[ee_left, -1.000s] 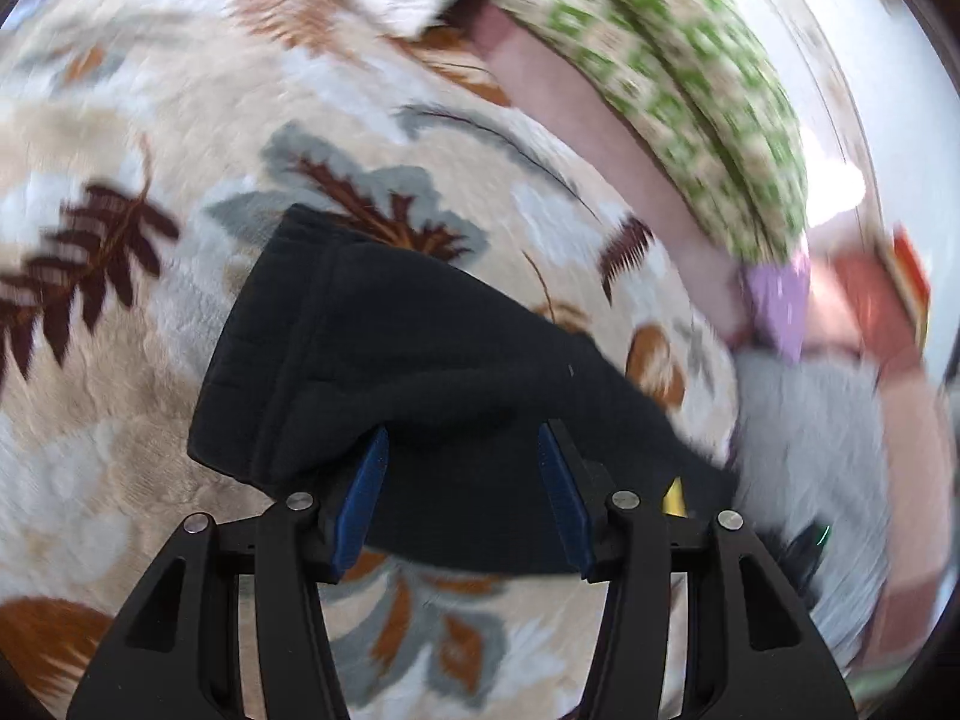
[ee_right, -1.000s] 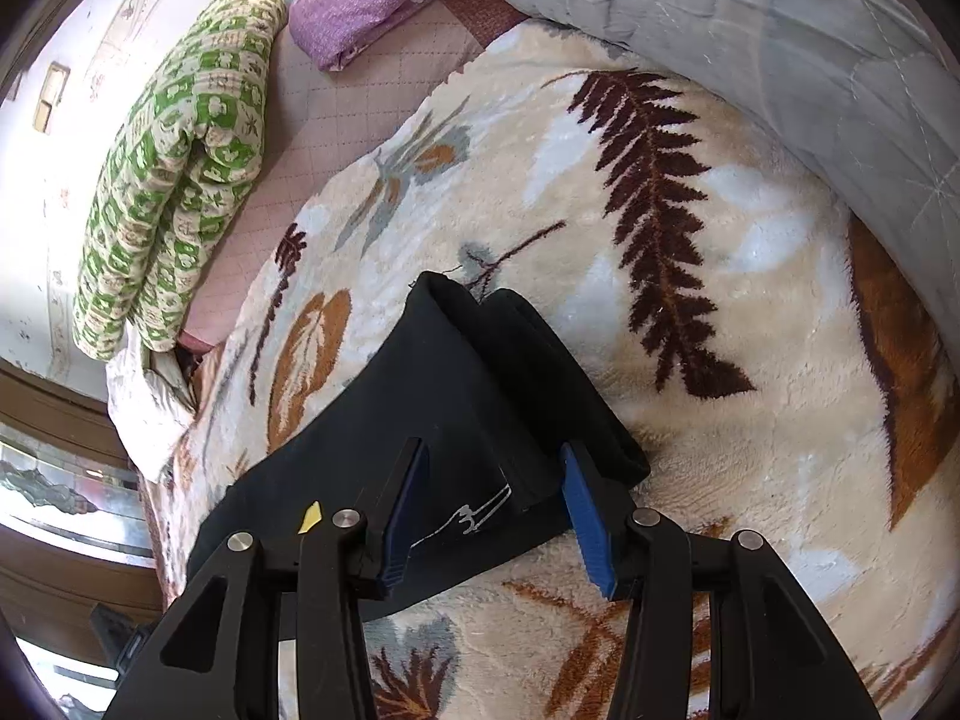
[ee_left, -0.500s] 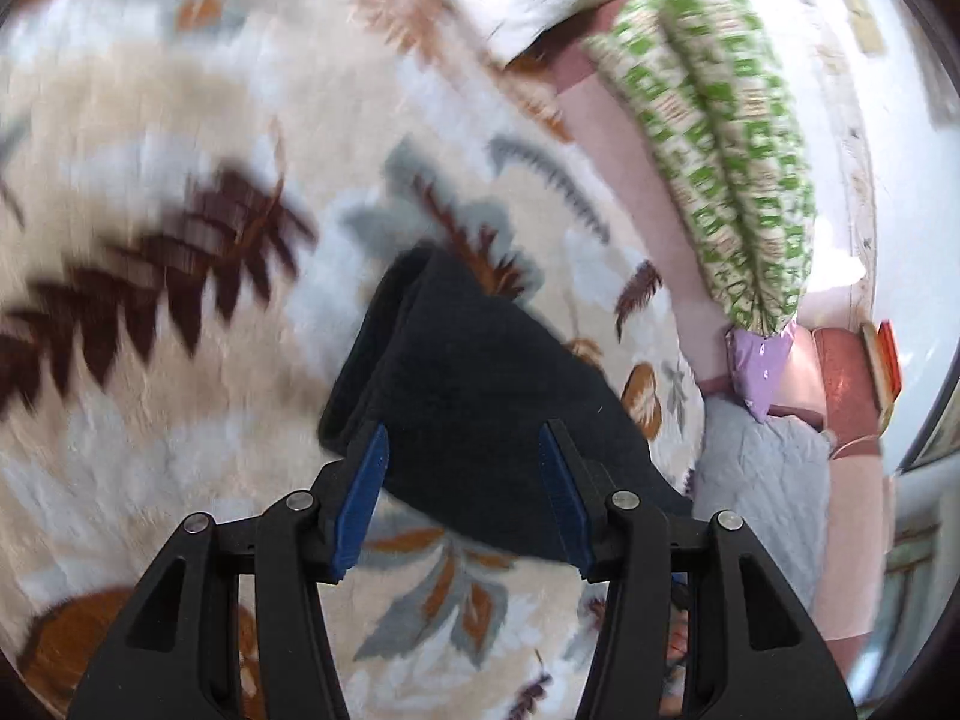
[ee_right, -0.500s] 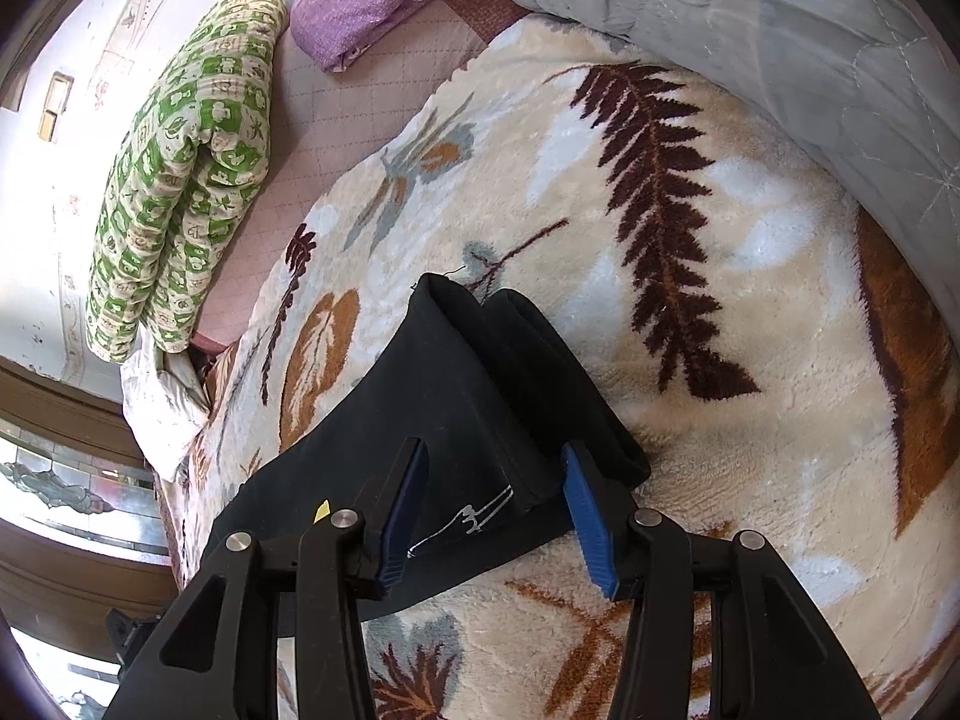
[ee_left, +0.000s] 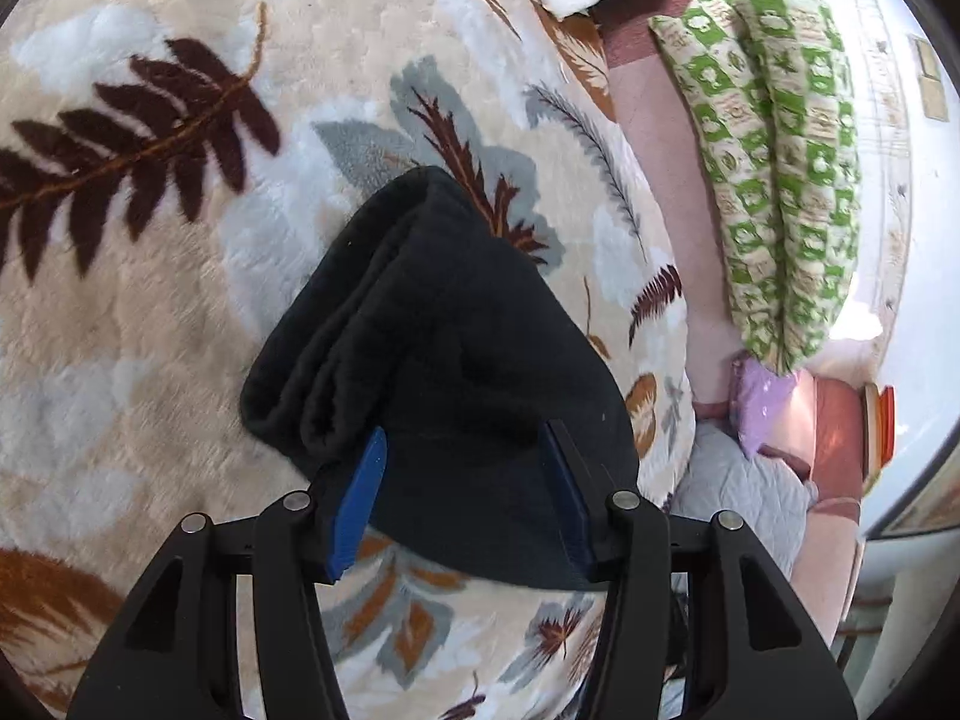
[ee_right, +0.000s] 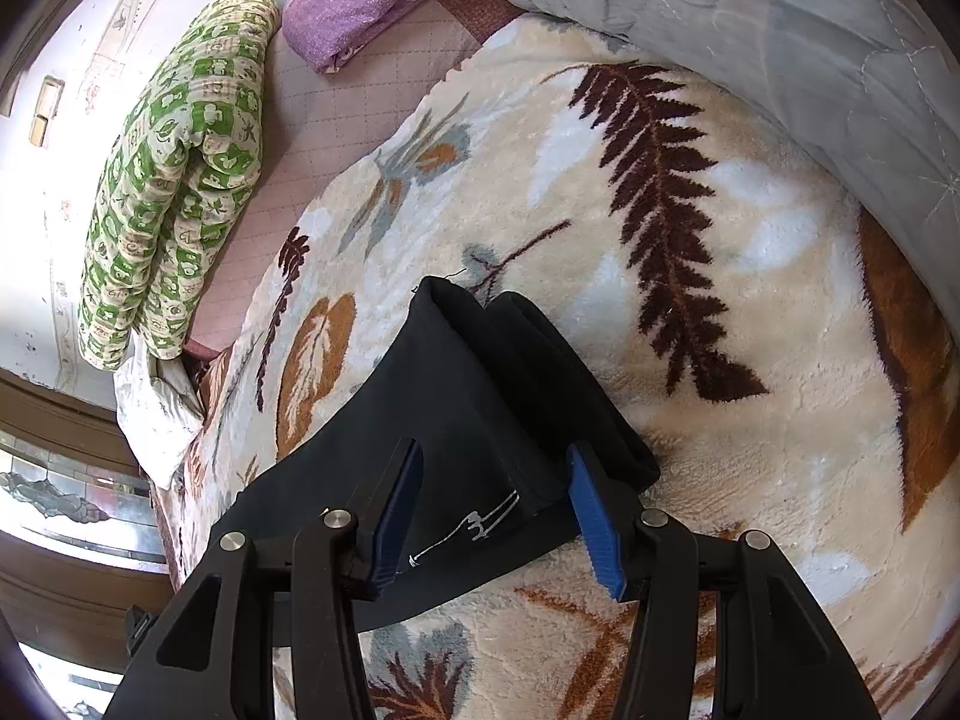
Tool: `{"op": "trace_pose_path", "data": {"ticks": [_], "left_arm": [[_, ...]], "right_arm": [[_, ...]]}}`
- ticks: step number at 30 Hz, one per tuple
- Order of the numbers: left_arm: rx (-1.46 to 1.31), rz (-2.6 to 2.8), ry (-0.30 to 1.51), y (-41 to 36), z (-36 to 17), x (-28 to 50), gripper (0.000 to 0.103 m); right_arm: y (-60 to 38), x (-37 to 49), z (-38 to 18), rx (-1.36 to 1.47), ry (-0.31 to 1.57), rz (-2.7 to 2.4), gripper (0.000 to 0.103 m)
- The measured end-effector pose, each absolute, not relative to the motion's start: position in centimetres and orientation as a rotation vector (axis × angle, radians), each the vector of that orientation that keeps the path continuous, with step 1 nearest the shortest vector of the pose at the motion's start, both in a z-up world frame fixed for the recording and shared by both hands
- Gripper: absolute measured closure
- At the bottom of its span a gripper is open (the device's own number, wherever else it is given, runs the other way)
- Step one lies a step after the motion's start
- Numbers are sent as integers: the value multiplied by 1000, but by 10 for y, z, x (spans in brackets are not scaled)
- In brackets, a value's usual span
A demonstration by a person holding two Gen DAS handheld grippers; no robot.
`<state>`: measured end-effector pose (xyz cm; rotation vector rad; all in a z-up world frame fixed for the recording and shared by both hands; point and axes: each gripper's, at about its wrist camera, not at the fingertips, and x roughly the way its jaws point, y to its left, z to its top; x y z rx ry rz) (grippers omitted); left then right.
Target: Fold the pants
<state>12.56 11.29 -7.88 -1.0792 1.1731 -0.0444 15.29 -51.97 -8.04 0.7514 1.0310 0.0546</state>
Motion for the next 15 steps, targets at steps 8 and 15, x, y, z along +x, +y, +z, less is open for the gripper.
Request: {"op": "trace_pose_path", "data": {"ticks": [8, 15], "left_arm": [[-1040, 22, 1221, 106, -81, 141, 100], [-934, 1, 1218, 95, -62, 131, 101]], "right_arm": [[-521, 156, -80, 688, 1073, 20, 94], [-518, 144, -54, 630, 1014, 41, 96]]}}
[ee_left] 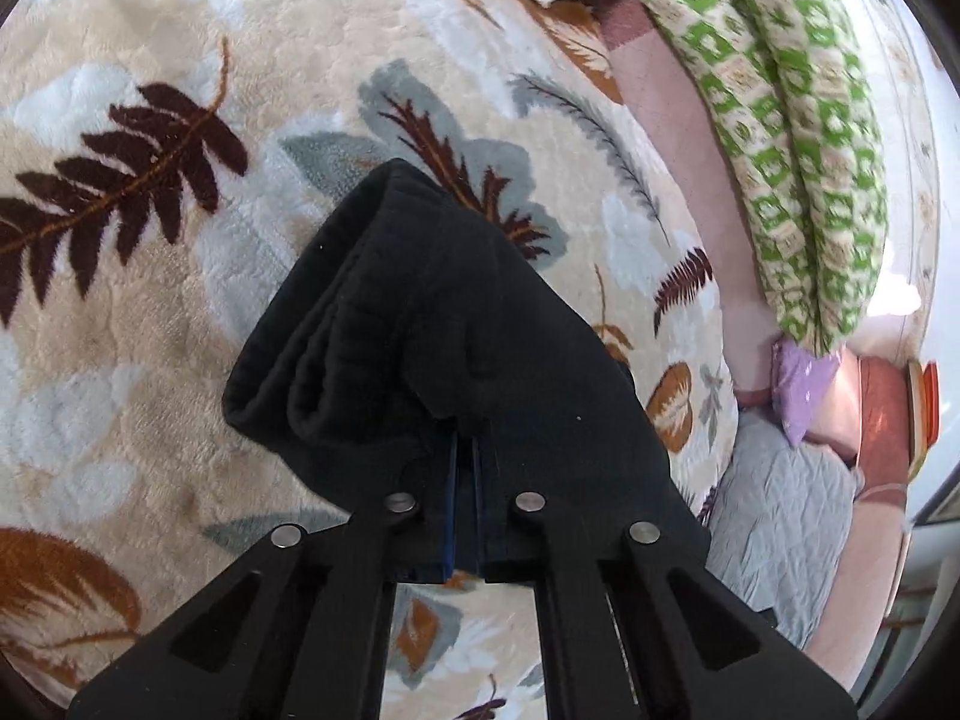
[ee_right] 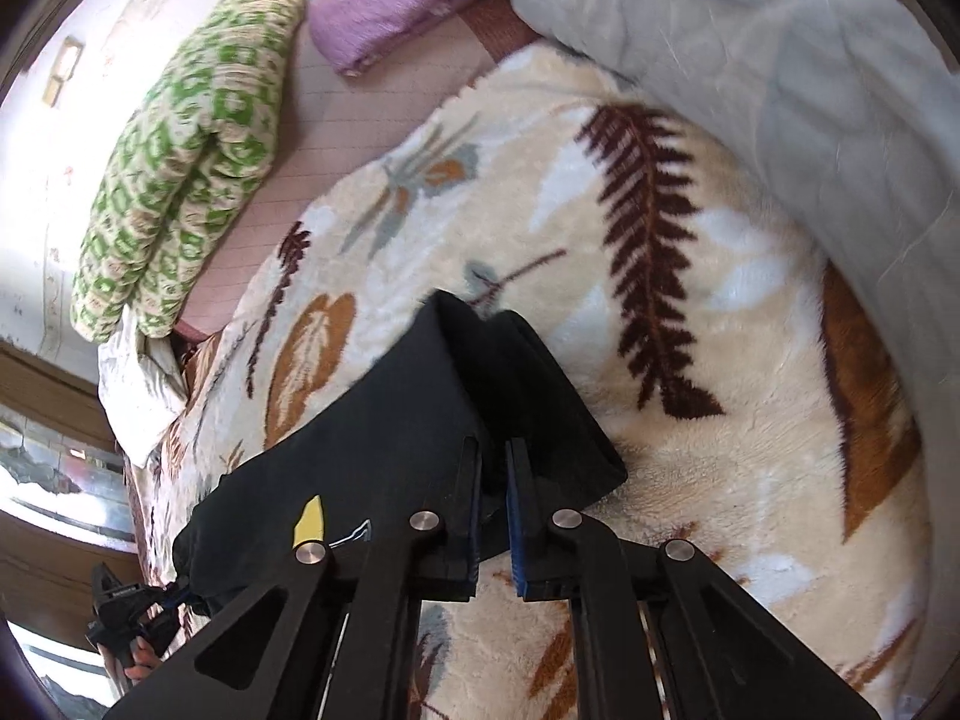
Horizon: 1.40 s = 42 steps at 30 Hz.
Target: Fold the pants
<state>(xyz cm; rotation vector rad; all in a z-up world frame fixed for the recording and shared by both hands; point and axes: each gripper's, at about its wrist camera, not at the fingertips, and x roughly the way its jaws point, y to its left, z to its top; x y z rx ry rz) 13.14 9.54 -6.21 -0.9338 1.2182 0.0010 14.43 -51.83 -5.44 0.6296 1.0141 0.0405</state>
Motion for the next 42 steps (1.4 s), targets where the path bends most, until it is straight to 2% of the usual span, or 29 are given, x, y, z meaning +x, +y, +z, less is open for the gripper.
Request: {"op": "trace_pose_path", "data": {"ticks": [5, 11, 15, 18, 20, 22, 24, 26, 28, 35, 42], "left_arm": [[-869, -31, 1260, 89, -63, 120, 101], [-840, -25, 1316, 92, -81, 118, 100], [-792, -97, 1295, 92, -67, 115, 100], [-715, -130, 1223, 99, -36, 108, 100], [-670, -138, 1161, 109, -18, 105, 100], [-617, -136, 1129, 119, -7, 106, 94], [-564, -136, 1128, 128, -9, 112, 79], [-525, -114, 1154, 133, -18, 122, 76], [-529, -114, 1185, 136, -29, 129, 76], [-495, -177, 1209, 129, -36, 145, 76], [-467, -199, 1220, 135, -43, 161, 76]], "right_arm": [[-523, 131, -40, 612, 991, 44, 97], [-547, 126, -68, 675, 1037, -25, 97], [-552, 126, -83, 694, 1067, -52, 96], [-550, 126, -81, 694, 1066, -37, 85], [-549, 121, -69, 668, 1043, -56, 82], [-553, 111, -52, 634, 1000, -106, 73], [-550, 100, -38, 637, 965, -124, 72], [-531, 94, -32, 706, 960, -13, 68], [-494, 93, -35, 788, 982, 118, 59], [-331, 114, -88, 925, 1189, 368, 58], [-298, 126, -122, 1030, 1185, 221, 58]]}}
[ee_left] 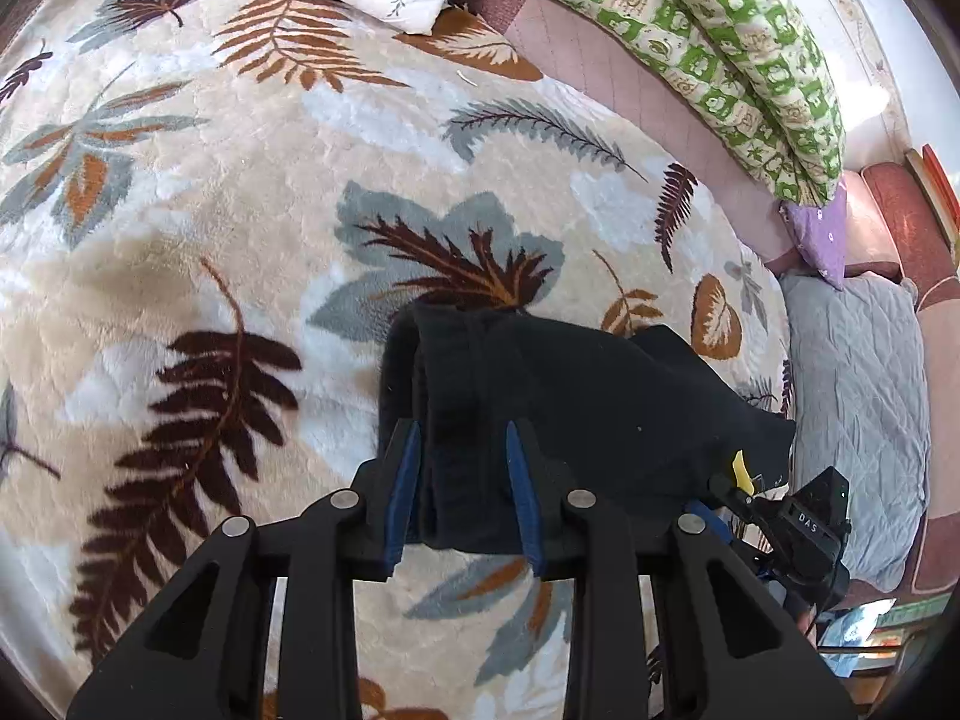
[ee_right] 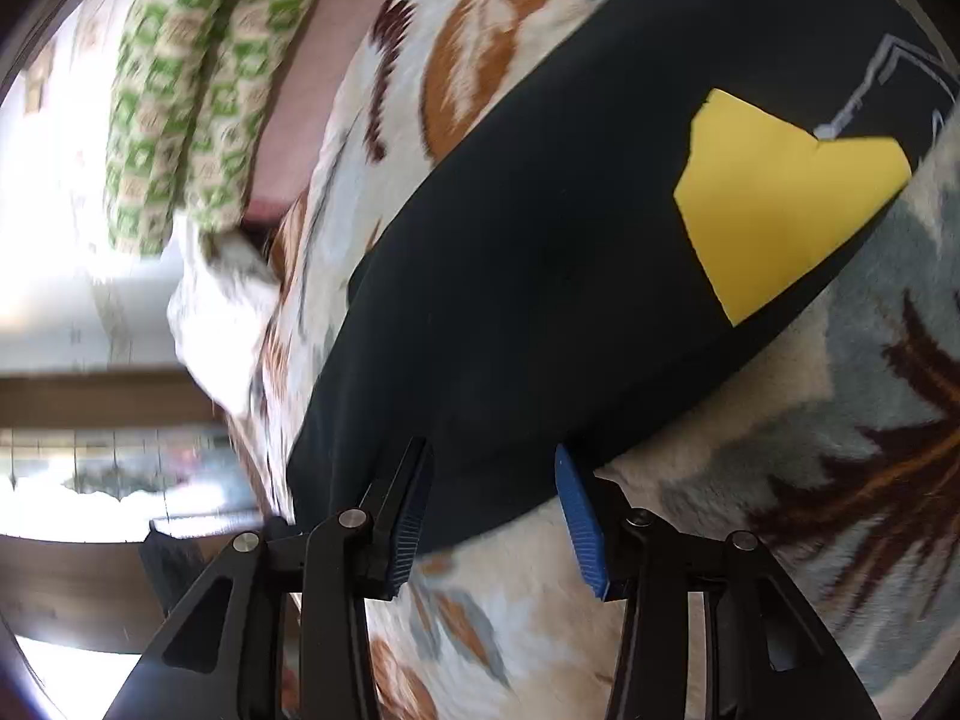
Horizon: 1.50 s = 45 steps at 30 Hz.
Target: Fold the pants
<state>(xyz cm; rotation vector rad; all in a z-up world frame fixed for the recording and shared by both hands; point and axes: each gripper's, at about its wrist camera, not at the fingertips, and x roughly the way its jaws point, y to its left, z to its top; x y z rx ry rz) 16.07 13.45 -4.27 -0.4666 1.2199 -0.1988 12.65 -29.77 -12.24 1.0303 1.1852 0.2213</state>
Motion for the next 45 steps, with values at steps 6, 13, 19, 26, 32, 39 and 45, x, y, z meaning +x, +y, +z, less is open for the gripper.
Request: {"op": "trace_pose_path", "data": {"ticks": [6, 13, 19, 26, 32, 39, 45], "left_arm": [[-495, -216, 1238, 143, -53, 169, 76], [-492, -263, 1244, 128, -53, 184, 62], [-546, -221, 1250, 128, -66, 190, 72], [-527, -220, 1208, 135, -46, 182, 81], [-447, -210, 1255, 129, -39, 174, 81], [-327, -145, 1338, 125, -70, 173, 80], [-368, -268, 1301, 137, -44, 165, 79]], "right_arm": [[-294, 124, -123, 1093, 1084, 164, 58], [-296, 127, -128, 1174, 1062, 178, 57], [-295, 132, -131, 1188, 1051, 163, 67], [-298, 119, -127, 1160, 1058, 155, 97], [-302, 100, -108, 1169, 1071, 249, 97], [-310, 91, -128, 1108, 1134, 170, 97], [-314, 88, -124, 1045, 1189, 205, 92]]}}
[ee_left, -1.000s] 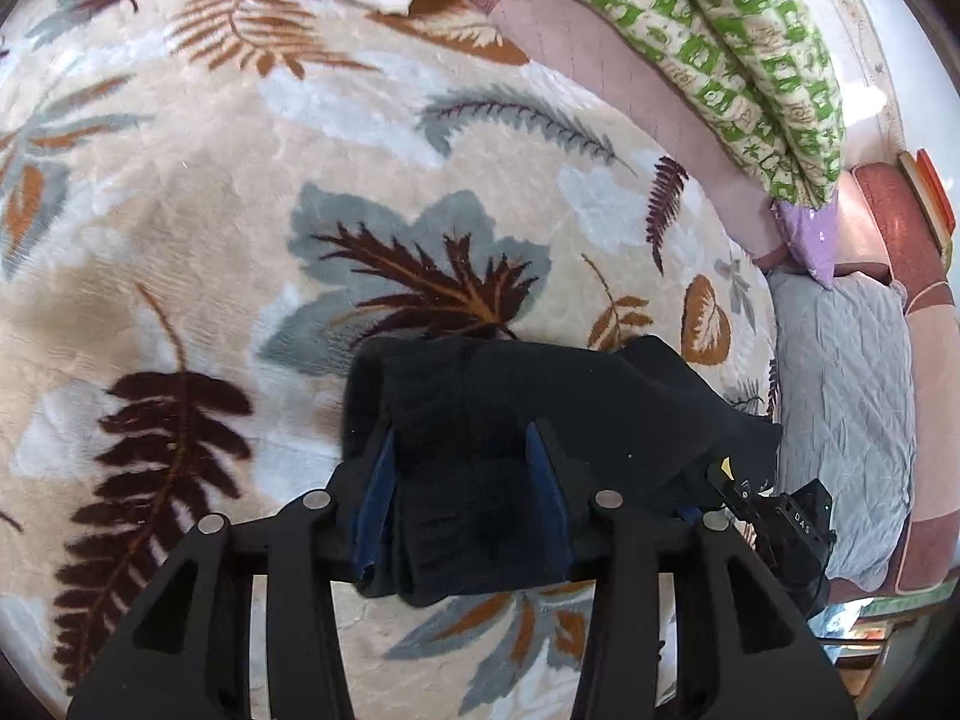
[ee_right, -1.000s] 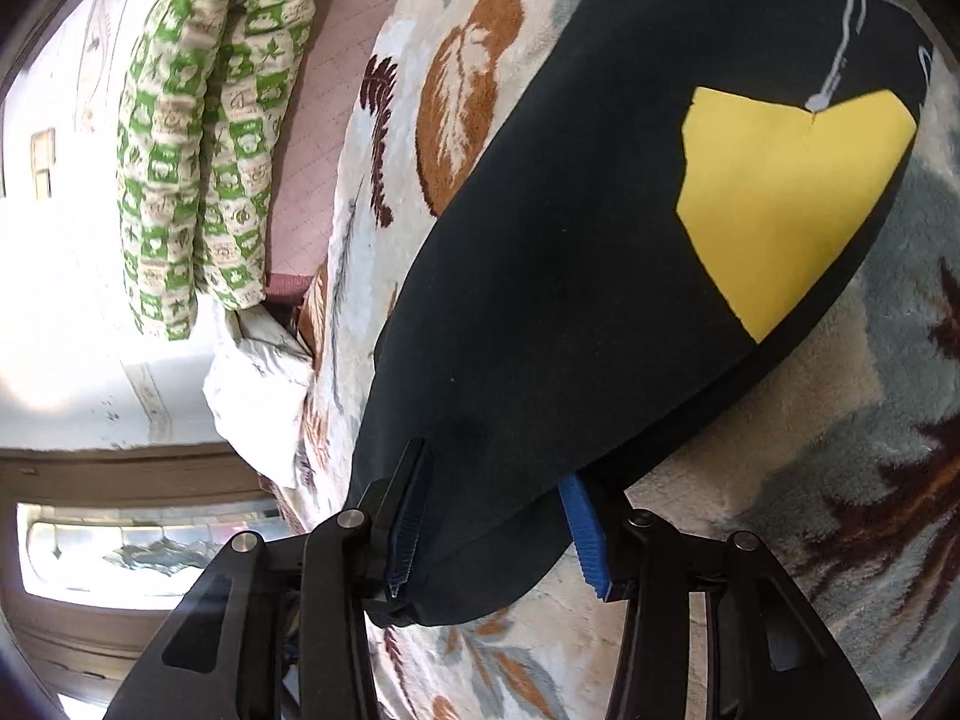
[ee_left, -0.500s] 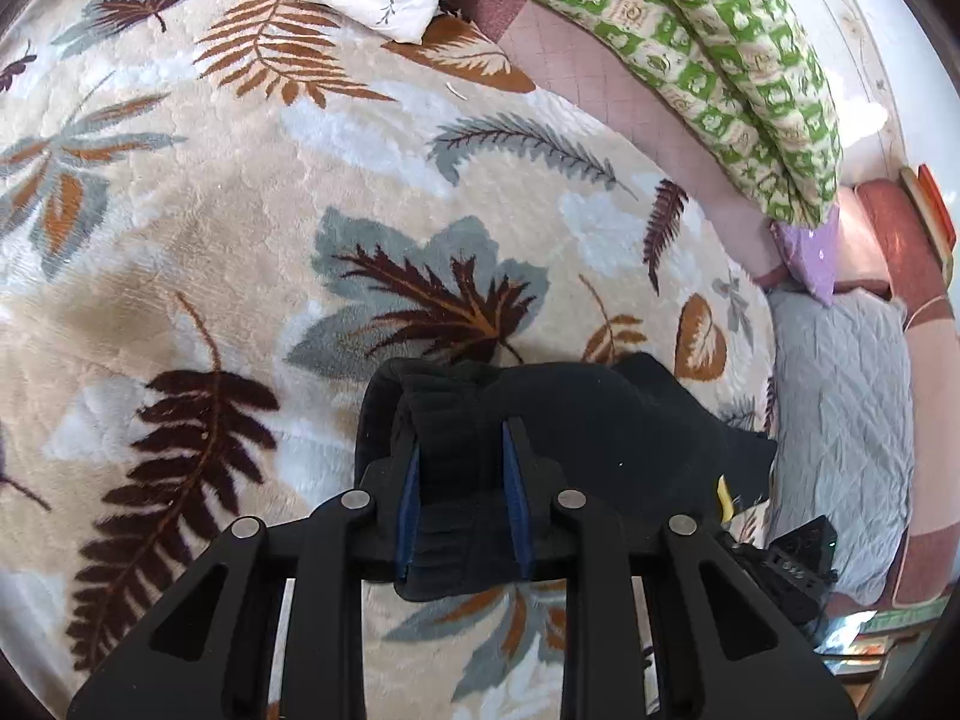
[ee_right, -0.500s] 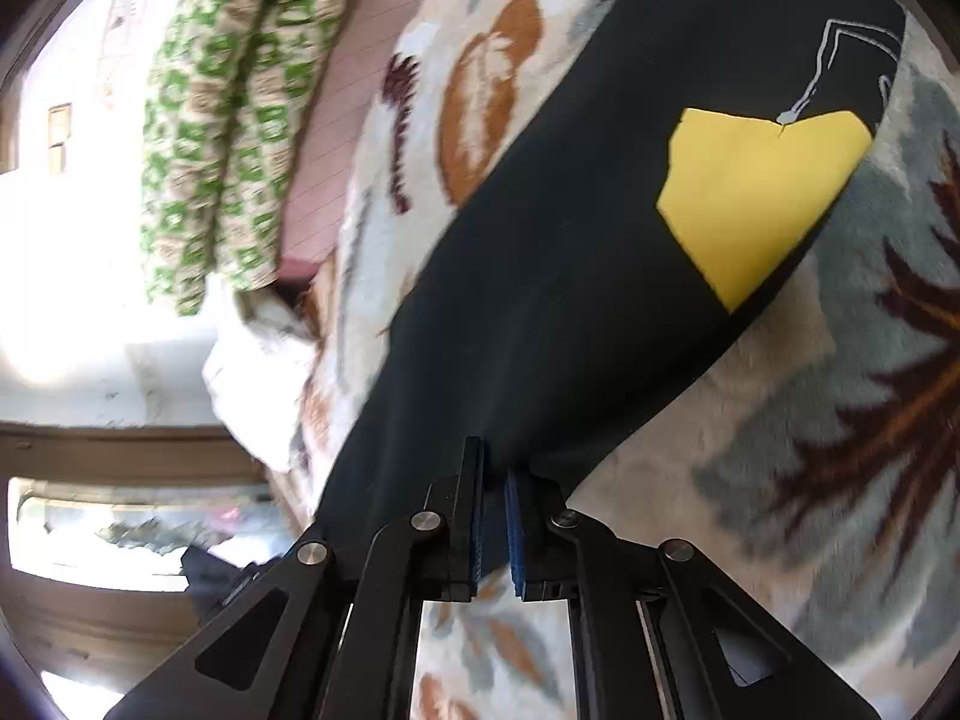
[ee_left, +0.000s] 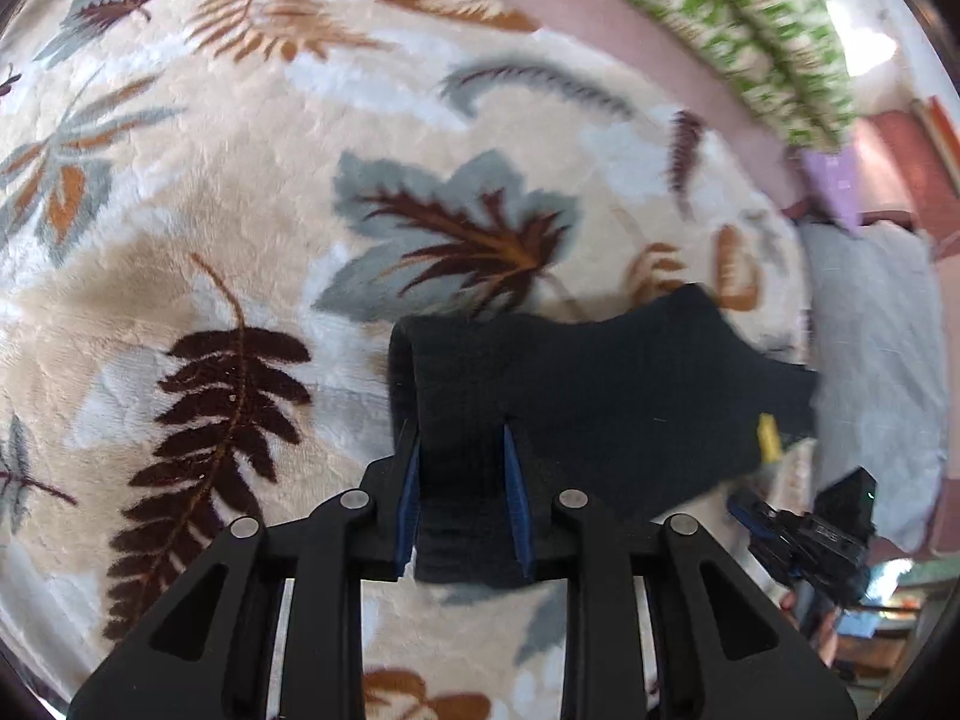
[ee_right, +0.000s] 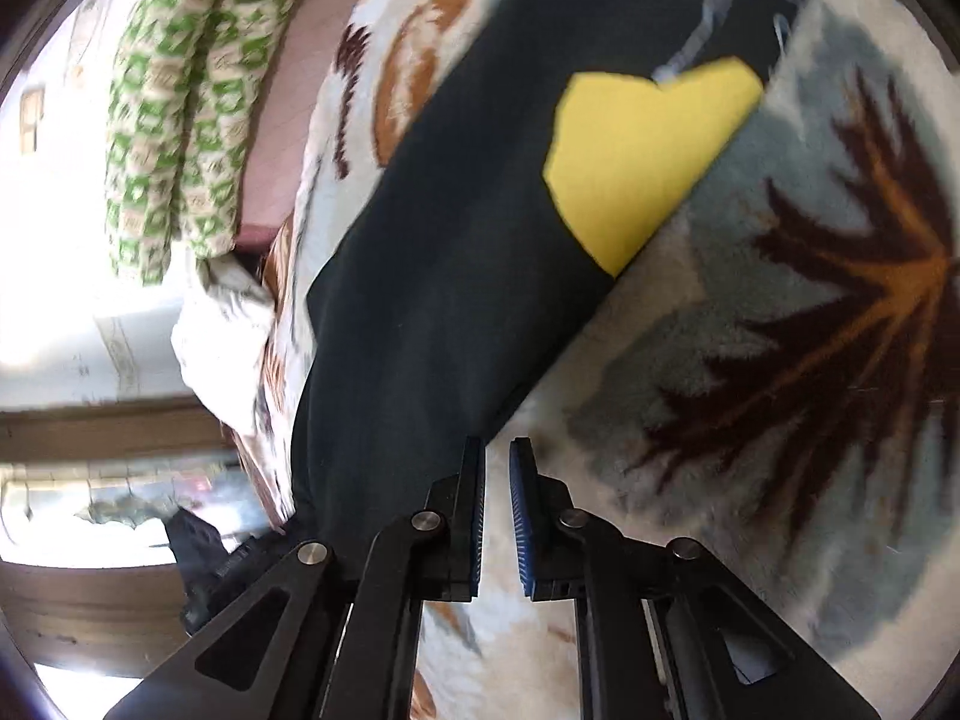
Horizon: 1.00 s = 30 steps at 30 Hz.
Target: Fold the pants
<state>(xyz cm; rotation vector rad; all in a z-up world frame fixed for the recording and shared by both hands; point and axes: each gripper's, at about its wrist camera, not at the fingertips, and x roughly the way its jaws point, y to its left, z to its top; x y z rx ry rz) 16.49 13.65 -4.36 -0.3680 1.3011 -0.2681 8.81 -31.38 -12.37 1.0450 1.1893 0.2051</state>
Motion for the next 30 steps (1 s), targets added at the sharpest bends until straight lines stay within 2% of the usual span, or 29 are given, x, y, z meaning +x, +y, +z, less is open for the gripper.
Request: {"op": "trace_pose_path", "data": {"ticks": [3, 5, 6, 7, 8, 9, 10, 17, 19, 22, 26, 30], "left_arm": [[-319, -296, 1258, 140, -15, 155, 79], [-257, -298, 1207, 136, 6, 151, 79], [-233, -314, 1190, 131, 14, 152, 79], [-206, -330, 1179, 125, 21, 153, 77], [-177, -344, 1170, 116, 26, 157, 72], [-145, -356, 1169, 105, 27, 163, 64], [-108, -368, 1174, 94, 26, 168, 62], [21, -363, 1238, 46, 2, 209, 61], [-5, -362, 1228, 46, 1, 207, 61], [-11, -380, 1197, 35, 3, 195, 61], [-85, -455, 1222, -9, -2, 173, 61], [-232, -542, 1270, -74, -18, 147, 61]], "right_arm": [[-314, 89, -83, 890, 1147, 271, 89], [-309, 99, -51, 758, 1108, 332, 74], [-305, 106, -38, 698, 1093, 361, 60], [-301, 115, -26, 641, 1073, 378, 51], [-296, 125, -18, 599, 1062, 390, 49], [-291, 137, -12, 560, 1062, 409, 48], [-284, 152, -8, 532, 1062, 425, 48], [-228, 235, -33, 310, 1183, 513, 49], [-221, 243, -40, 253, 1210, 469, 56], [-249, 226, -28, 333, 1096, 478, 56], [-335, 201, -18, 419, 1084, 400, 56], [-436, 171, -14, 410, 1095, 222, 38]]}}
